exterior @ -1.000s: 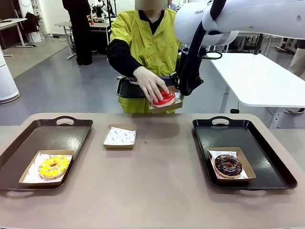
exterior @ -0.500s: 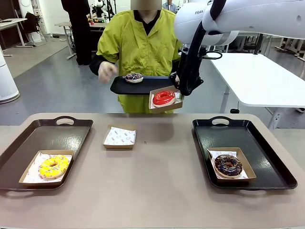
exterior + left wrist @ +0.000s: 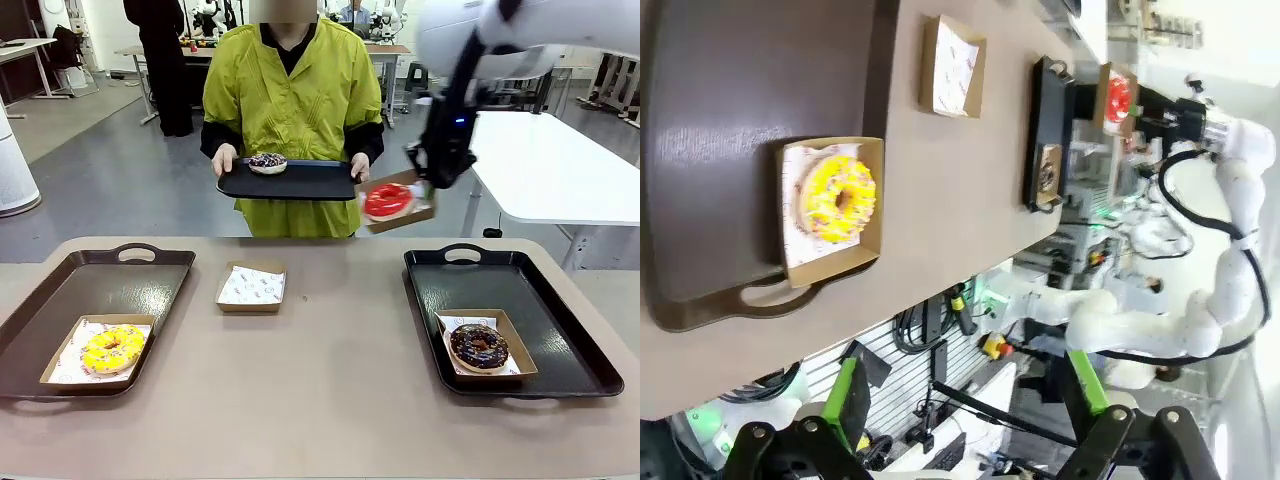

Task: Individually package the donuts and arrange them on the tray.
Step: Place the picked Paper togo box on the Handle tray while simultaneously picking up another Paper togo box from the table with the other hand.

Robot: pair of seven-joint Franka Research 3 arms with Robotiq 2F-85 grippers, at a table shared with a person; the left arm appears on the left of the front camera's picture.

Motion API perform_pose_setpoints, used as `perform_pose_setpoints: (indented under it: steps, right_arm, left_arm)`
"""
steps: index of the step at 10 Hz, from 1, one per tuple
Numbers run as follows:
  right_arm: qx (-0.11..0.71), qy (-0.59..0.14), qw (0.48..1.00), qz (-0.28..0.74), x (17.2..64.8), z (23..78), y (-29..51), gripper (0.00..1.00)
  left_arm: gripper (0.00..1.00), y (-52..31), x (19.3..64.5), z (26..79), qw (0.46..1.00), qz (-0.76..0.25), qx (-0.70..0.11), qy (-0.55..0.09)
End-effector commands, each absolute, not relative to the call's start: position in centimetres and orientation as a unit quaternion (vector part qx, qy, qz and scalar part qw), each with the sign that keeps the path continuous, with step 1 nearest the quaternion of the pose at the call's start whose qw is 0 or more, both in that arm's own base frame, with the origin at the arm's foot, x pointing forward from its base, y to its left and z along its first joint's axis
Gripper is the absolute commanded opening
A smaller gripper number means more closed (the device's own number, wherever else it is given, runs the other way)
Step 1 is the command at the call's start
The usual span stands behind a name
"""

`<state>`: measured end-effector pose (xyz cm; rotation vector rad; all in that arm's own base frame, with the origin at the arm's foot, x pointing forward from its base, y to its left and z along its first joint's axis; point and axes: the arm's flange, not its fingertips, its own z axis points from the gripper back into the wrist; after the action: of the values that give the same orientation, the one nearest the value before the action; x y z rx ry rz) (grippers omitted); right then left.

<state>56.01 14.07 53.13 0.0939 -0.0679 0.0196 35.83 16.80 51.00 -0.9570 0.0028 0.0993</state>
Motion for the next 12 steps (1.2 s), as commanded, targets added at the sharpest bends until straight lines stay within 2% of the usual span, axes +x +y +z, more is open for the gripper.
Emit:
perform_pose_setpoints:
  steps: [1,4,9,11,12]
  right_arm:
    - [0.065,-0.018,0.998,0.005,55.5,51.8,7.9,0.01]
    - [0.090,-0.014,0.996,-0.015,56.0,49.4,0.3,0.01]
    - [0.063,0.014,0.998,-0.020,56.6,45.2,-2.8,0.01]
    - [0.063,0.021,0.998,-0.018,56.8,43.8,-3.2,0.01]
    - [0.065,0.024,0.997,-0.030,56.8,45.0,-2.6,0.01]
  left_arm:
    - [1.00,12.1,37.7,53.7,0.924,0.038,-0.380,0.012]
    - [1.00,2.5,41.1,56.0,0.959,0.021,-0.283,0.013]
    - [1.00,-9.8,46.1,51.3,0.992,0.007,-0.129,-0.013]
    - [1.00,-13.4,47.5,49.5,0.994,0.007,-0.098,-0.051]
    - [1.00,-15.4,48.2,48.2,0.994,0.000,-0.071,-0.082]
